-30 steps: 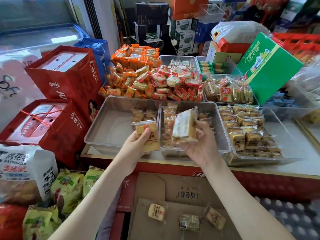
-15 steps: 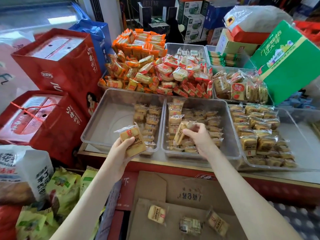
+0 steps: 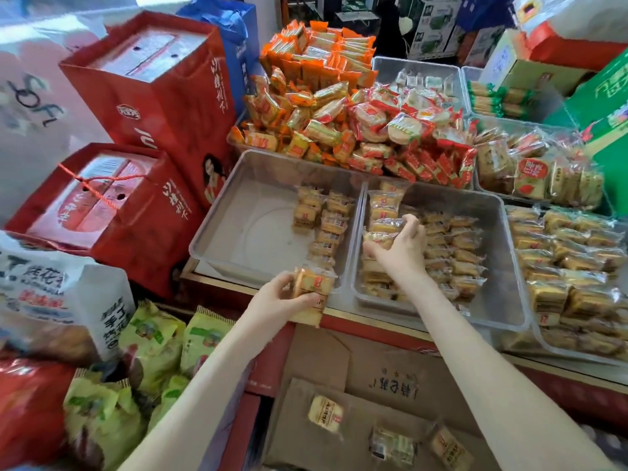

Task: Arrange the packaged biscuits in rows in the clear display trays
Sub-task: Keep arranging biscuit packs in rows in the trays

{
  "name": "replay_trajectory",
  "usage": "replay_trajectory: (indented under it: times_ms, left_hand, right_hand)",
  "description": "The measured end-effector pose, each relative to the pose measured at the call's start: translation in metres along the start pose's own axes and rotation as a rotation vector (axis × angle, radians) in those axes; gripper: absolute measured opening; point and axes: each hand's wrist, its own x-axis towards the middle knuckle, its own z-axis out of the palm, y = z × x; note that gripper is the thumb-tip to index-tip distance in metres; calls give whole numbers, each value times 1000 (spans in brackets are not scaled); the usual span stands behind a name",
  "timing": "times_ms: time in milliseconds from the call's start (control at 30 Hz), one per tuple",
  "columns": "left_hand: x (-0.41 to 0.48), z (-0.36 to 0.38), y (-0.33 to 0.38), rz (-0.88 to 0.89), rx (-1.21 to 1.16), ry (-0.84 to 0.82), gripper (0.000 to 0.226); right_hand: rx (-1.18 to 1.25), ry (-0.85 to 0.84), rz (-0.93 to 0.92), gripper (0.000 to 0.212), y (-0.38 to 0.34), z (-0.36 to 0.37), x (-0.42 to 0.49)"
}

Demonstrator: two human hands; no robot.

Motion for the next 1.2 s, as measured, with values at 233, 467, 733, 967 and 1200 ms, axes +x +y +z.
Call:
replay_trajectory:
  times_ms: [233,467,733,967,1200]
  left_hand:
    - [-19,-7,55,82,222,-279,19]
    - [-43,-8,80,198,-312,-154,39]
    - [-59,15,82,175,-421,-61,16]
    - [-59,24,86,145,-253,11,10]
    - [-57,30,93,233,-49,176,8]
  right_hand:
    - [304,-540,-235,14,-50,-62,-103]
    - [995,-432,70,10,-42,-87,-125]
    - [1365,-288,150,5,-48,-94,-144]
    - [1207,-220,75,10,-45,-101,-147]
    - [854,-115,-31,9,-47,-107,-143]
